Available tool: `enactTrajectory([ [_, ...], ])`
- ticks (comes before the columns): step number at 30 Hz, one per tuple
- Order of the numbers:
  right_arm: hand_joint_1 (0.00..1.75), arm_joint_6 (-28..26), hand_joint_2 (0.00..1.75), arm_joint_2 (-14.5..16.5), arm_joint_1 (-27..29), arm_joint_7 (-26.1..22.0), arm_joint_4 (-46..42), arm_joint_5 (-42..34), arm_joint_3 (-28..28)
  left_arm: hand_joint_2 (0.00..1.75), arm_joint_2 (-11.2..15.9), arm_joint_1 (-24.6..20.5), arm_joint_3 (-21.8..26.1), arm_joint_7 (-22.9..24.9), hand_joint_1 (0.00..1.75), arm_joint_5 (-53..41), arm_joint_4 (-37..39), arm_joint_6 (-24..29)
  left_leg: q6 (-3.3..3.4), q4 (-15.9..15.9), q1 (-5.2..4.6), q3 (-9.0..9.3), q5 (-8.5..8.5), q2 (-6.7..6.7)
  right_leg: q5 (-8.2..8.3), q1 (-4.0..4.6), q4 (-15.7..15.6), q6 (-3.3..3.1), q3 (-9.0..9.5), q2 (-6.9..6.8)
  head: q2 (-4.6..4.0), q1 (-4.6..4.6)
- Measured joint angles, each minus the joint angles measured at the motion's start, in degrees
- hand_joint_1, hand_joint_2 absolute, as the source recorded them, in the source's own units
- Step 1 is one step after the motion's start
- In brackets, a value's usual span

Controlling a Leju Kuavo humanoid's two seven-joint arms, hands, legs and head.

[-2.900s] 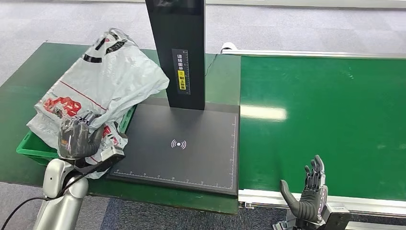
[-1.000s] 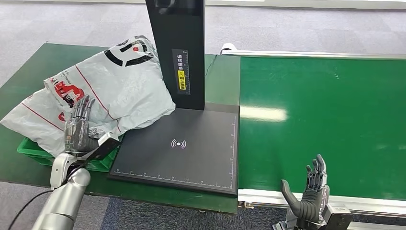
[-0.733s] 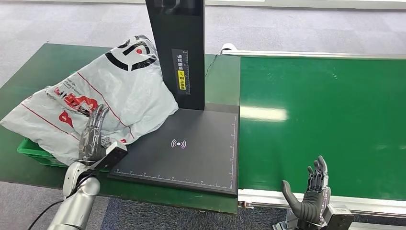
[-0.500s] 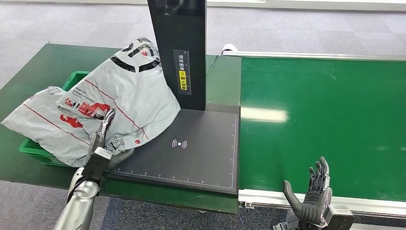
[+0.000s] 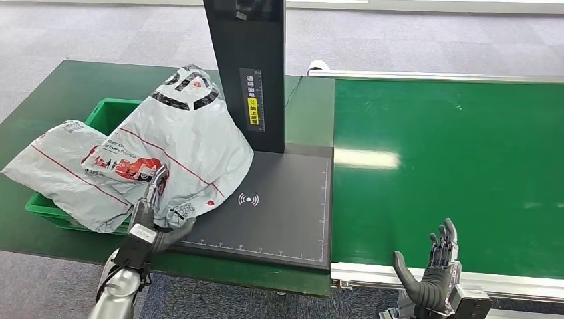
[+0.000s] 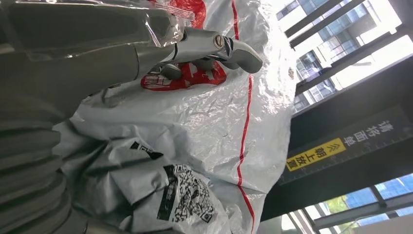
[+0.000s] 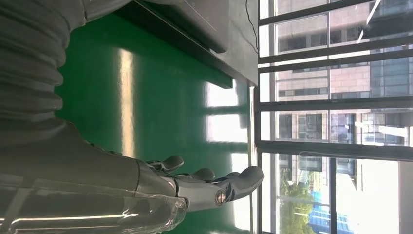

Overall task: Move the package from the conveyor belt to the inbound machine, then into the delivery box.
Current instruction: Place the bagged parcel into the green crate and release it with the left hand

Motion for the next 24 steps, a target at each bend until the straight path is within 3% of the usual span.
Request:
enactTrajectory([
  [24,0.0,-0.14,1.75,-0.01,-0.09,0.0,0.02,-0.03,0.17,1.75,-2.53,4.28,-3.69,0.0,0.0,4.08,-9.7,-1.97,0.01,0.0,-0.01,-0.02,-0.01,0.0,0.0,-0.01,0.0,0.0,-0.02,0.0,0.0,0.01],
])
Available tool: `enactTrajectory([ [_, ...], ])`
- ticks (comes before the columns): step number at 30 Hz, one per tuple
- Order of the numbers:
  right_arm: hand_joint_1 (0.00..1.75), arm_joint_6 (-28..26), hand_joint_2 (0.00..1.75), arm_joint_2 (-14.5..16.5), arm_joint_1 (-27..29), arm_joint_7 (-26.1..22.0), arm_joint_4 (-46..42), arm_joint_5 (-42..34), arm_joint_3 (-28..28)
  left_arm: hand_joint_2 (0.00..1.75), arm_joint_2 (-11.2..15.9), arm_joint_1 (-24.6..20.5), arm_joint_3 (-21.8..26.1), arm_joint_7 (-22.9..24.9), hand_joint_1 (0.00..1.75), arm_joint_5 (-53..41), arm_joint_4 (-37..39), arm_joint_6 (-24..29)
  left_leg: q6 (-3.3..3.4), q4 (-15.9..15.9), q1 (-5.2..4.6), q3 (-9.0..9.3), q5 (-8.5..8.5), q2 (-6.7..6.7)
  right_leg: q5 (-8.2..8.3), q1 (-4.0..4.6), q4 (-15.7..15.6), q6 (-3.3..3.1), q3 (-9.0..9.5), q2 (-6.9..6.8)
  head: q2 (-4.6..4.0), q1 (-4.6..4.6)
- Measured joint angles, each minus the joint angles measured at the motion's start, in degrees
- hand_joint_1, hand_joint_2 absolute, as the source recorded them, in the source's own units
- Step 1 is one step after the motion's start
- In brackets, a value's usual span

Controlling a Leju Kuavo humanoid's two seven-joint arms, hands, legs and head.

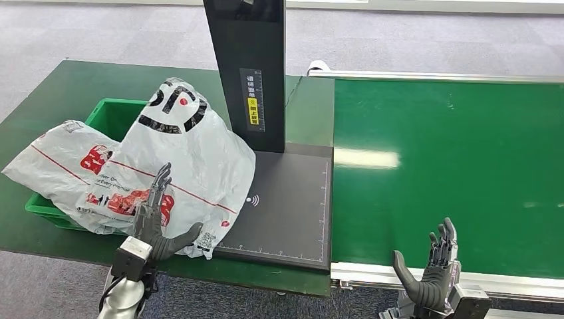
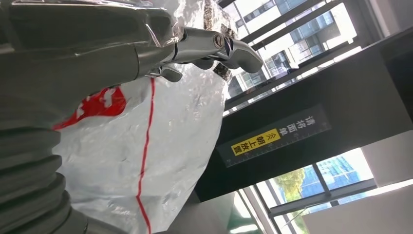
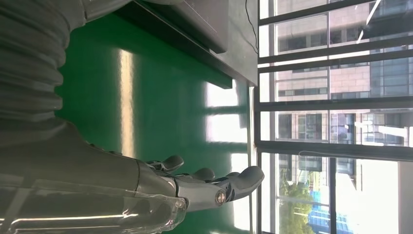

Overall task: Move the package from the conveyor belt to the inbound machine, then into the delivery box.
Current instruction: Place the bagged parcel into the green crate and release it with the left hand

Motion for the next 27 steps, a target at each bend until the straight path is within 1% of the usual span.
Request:
enactTrajectory([
  [12,0.0,-0.06,1.75,-0.04,-0.04,0.0,0.42,0.04,1.01,1.75,-0.44,1.14,-0.58,0.0,0.0,1.55,-2.28,-0.21,0.0,0.0,0.0,0.0,0.0,0.0,0.0,0.0,0.0,0.0,0.0,0.0,0.0,0.0],
  [20,0.0,-0.67,1.75,-0.07,-0.41,0.01,1.24,0.14,1.87,1.75,-1.43,1.98,-0.64,0.0,0.0,3.13,-1.9,-1.18,0.0,0.0,0.0,-0.01,-0.01,0.0,0.0,0.0,0.0,0.0,-0.02,0.0,0.0,0.0],
  [27,0.0,-1.16,1.75,-0.25,-0.94,0.0,2.03,0.03,2.94,1.75,-2.51,2.34,-0.74,0.0,0.0,2.68,-0.5,0.42,0.0,0.0,0.0,-0.02,-0.01,0.0,0.0,0.0,0.0,0.0,-0.02,0.0,0.0,0.0],
])
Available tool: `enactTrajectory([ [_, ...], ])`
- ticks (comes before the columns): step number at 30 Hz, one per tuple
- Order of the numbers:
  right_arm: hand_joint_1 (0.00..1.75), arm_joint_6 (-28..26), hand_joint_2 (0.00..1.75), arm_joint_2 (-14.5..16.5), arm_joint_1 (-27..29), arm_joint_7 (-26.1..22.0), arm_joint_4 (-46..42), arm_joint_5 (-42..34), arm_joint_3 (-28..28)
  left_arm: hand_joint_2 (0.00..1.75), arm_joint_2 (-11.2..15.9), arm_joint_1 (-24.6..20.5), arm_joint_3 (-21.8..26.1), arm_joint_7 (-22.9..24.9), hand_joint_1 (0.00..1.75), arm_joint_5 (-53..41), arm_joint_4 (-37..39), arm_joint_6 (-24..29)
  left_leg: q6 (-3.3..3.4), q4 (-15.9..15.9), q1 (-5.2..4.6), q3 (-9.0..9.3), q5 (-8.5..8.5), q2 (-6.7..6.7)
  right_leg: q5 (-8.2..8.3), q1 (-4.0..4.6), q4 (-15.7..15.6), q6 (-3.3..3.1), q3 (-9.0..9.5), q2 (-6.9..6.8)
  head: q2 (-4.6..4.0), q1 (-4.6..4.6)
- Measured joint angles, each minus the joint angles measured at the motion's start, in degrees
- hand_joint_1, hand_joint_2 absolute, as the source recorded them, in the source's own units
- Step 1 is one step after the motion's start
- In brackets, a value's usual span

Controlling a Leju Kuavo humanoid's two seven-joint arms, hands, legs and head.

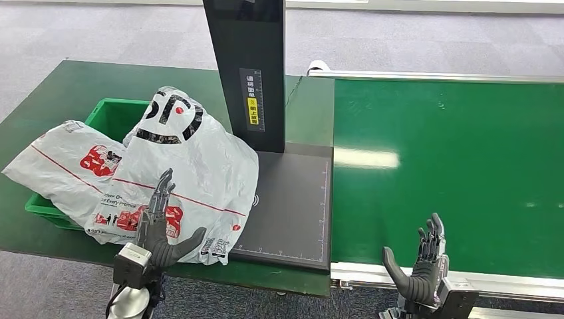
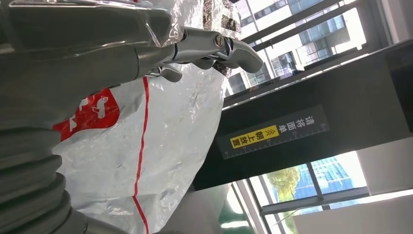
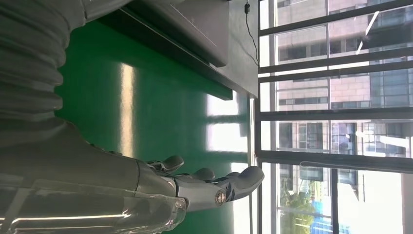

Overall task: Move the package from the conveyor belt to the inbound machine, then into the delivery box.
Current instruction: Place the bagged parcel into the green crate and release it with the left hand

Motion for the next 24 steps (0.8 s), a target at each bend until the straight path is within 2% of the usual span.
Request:
enactTrajectory([
  [4,0.0,-0.31,1.75,-0.18,-0.25,0.0,0.45,-0.29,0.65,1.75,-0.18,0.28,-0.01,0.0,0.0,-0.97,0.35,1.29,0.0,0.0,0.0,0.0,0.0,0.0,0.0,0.0,0.0,0.0,-0.01,0.0,0.0,0.01],
  [7,0.0,-0.66,1.75,-0.33,-0.41,0.01,0.75,-0.74,1.09,1.75,-0.19,0.46,0.0,0.05,0.0,-5.15,0.44,4.96,0.0,0.0,0.0,-0.01,0.0,0.0,0.0,0.0,0.0,0.0,-0.01,0.0,0.0,-0.01],
  [12,0.0,-0.85,1.75,-0.6,-0.44,0.0,0.87,-1.2,1.36,1.75,0.24,0.68,-0.2,4.22,0.0,-23.98,0.62,18.02,0.0,0.0,0.0,-0.01,0.0,0.0,0.0,0.0,0.0,0.0,-0.01,0.0,0.0,0.0],
  [15,0.0,-0.7,1.75,-0.79,-0.43,0.0,0.87,-1.18,1.32,1.75,0.89,1.04,-0.63,8.22,0.0,-35.01,0.62,23.16,0.0,0.0,0.0,-0.02,0.0,0.0,0.0,0.0,0.0,0.0,-0.01,0.0,0.0,0.01],
  [20,0.0,-0.23,1.75,-0.96,-0.47,0.01,0.87,-1.11,1.15,1.75,2.92,2.26,-1.79,13.65,0.0,-47.67,0.8,27.22,0.0,0.0,0.0,-0.02,0.0,0.01,0.0,0.0,0.0,0.0,-0.04,0.01,0.0,0.0],
  [24,0.0,-0.24,1.75,-1.11,-0.46,0.0,0.87,-1.47,0.84,1.75,4.86,2.55,-3.25,15.13,0.0,-51.05,1.83,27.7,0.0,0.0,0.0,-0.03,0.0,0.01,0.0,0.0,0.0,0.0,-0.05,0.01,0.0,0.01],
])
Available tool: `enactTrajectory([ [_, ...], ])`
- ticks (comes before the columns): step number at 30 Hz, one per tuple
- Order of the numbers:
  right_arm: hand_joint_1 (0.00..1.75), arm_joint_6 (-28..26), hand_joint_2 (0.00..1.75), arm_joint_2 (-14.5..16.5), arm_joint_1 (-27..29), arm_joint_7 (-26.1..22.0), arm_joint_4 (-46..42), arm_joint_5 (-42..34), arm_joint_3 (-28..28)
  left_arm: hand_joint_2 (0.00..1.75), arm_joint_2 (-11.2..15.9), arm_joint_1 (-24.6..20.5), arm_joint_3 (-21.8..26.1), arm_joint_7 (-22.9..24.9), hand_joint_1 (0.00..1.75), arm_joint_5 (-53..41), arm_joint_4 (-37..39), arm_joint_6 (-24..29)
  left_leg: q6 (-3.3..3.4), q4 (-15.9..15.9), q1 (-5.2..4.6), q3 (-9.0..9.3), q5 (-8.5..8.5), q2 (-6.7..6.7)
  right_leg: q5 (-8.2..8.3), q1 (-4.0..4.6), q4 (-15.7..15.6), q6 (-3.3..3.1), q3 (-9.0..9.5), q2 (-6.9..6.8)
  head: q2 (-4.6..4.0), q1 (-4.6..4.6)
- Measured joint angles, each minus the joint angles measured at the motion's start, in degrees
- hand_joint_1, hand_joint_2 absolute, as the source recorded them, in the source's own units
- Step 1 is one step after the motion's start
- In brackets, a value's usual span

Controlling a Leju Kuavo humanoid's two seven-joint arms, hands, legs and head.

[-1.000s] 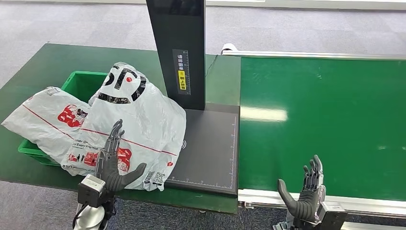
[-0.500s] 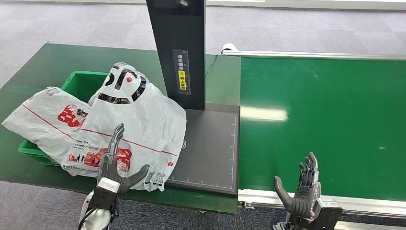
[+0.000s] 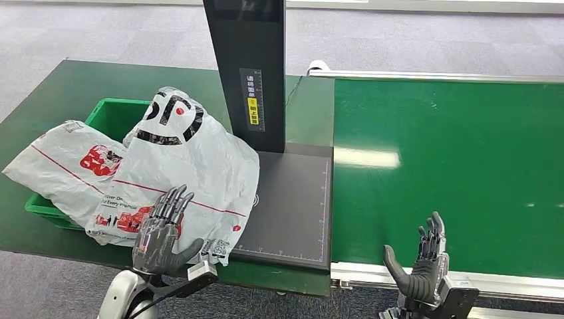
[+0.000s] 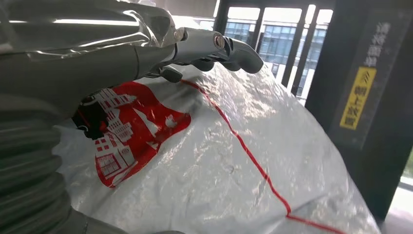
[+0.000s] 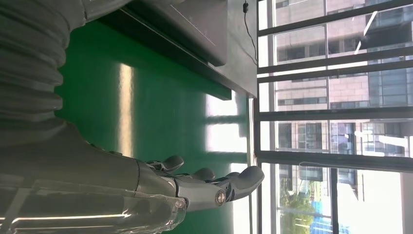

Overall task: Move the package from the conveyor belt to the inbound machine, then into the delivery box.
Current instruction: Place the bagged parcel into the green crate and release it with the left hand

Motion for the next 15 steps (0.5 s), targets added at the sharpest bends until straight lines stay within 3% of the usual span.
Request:
enactTrajectory([
  [7,0.0,0.18,1.75,-0.05,0.61,0.0,-0.43,-0.32,-1.08,1.75,3.14,-1.32,-3.08,3.5,0.0,-4.67,3.44,-0.24,0.0,0.0,0.0,0.0,0.0,0.0,0.0,0.0,0.0,0.0,0.0,0.0,0.0,-0.01],
  [15,0.0,0.8,1.75,0.21,0.91,0.0,-1.23,0.31,-2.16,1.75,5.1,-5.02,-6.17,16.96,0.0,-18.29,7.51,3.4,0.0,0.0,0.0,0.03,0.01,0.0,0.01,0.0,0.0,0.0,0.02,0.0,0.0,-0.01],
])
